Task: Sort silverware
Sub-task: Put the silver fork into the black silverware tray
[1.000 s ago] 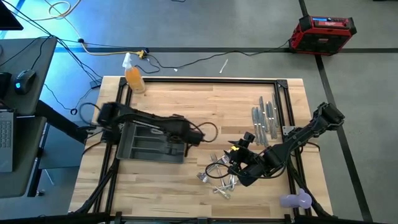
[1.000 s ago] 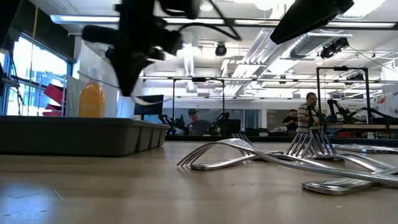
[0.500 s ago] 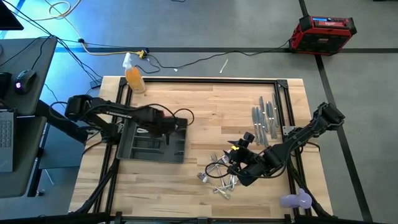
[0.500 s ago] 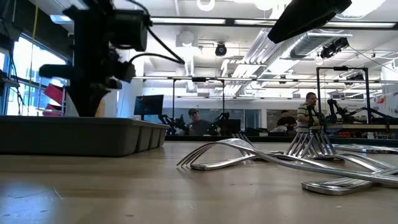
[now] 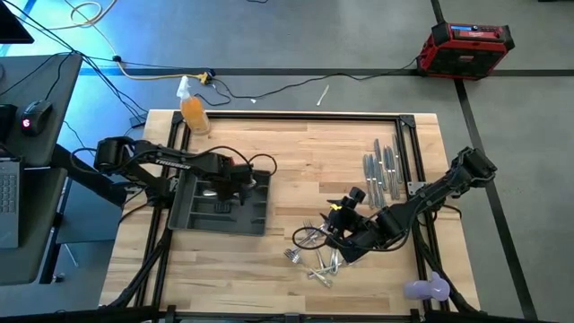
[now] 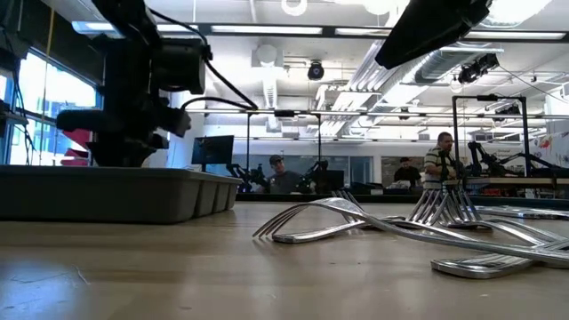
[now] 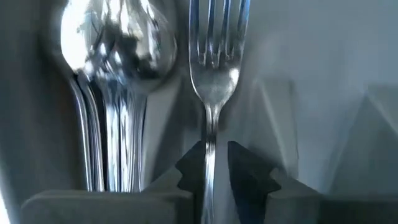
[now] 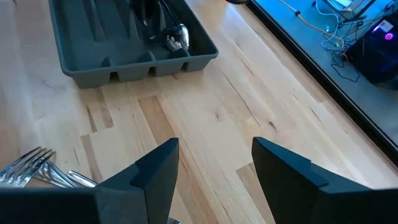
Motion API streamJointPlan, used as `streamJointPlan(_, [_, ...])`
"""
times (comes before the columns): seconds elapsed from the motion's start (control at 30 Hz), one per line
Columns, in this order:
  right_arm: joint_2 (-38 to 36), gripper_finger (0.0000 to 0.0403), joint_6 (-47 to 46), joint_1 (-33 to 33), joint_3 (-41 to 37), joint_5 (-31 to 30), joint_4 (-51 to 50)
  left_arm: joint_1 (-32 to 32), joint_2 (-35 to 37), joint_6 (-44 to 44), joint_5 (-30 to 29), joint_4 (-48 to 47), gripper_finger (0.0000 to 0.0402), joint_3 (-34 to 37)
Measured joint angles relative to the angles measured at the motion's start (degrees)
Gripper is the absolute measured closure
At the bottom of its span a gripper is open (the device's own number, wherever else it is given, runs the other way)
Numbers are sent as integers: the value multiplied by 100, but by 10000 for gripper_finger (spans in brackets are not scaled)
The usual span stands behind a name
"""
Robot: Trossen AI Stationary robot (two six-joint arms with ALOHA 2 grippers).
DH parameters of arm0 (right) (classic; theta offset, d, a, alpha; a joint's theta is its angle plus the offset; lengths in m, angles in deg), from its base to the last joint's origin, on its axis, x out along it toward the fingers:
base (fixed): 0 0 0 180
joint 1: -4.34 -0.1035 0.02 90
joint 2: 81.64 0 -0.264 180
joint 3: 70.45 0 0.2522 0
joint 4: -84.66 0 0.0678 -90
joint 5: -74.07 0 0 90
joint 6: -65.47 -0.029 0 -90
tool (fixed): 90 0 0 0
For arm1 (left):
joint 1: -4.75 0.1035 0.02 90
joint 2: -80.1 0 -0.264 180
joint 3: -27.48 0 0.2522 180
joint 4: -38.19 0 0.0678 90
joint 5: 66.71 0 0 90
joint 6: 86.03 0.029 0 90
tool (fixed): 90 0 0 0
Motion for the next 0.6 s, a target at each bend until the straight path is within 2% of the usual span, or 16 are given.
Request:
streamJointPlan(0.17, [0,211,0,0,0,15,2,-9,65,-428,-85,-717,308,-304])
streamJointPlan(0.3, [0,211,0,0,0,-6,2,-244,207,-1196,-253,-651,301,-617])
streamJointPlan(0.47, [0,211,0,0,0,-8,0,-920,260,-1958,-253,286,301,-926])
streamJointPlan(0.6, [0,211,0,0,0,-8,0,-1538,240,-2154,-216,1794,301,-933])
